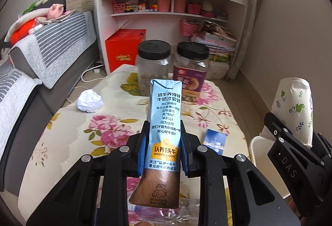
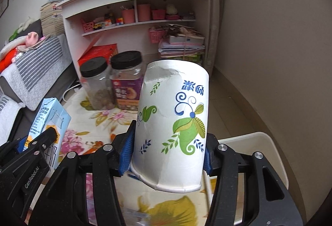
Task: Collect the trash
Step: 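Drop the paper cup into the white bin with the right gripper while the left holds the carton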
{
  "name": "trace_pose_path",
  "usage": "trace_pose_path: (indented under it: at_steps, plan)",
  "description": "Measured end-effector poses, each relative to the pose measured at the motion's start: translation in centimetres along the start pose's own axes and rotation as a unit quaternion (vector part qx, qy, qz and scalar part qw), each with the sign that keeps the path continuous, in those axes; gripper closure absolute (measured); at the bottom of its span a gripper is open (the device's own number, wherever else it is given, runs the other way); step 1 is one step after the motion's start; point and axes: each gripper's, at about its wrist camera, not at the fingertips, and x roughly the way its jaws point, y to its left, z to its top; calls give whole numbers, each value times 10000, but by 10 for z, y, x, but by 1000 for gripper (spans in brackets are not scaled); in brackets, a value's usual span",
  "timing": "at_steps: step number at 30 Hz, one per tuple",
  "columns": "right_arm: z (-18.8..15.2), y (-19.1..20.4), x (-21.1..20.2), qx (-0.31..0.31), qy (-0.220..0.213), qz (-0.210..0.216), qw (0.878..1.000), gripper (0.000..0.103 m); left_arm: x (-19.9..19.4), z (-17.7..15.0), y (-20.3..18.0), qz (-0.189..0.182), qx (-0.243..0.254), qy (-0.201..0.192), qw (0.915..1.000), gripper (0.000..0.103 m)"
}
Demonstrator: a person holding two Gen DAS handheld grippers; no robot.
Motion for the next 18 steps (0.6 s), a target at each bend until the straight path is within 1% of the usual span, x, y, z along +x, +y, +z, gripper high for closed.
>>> trace_pose_path:
  at_steps: [9,18]
  plan:
    - [-1,-53,0,226,68,-363,9991,52,1,-2,-40,-174,255,16,9995,77]
    - [-4,-101,4,435,263,-823,9953,50,-5,-13,-81,-345,617,26,9975,77]
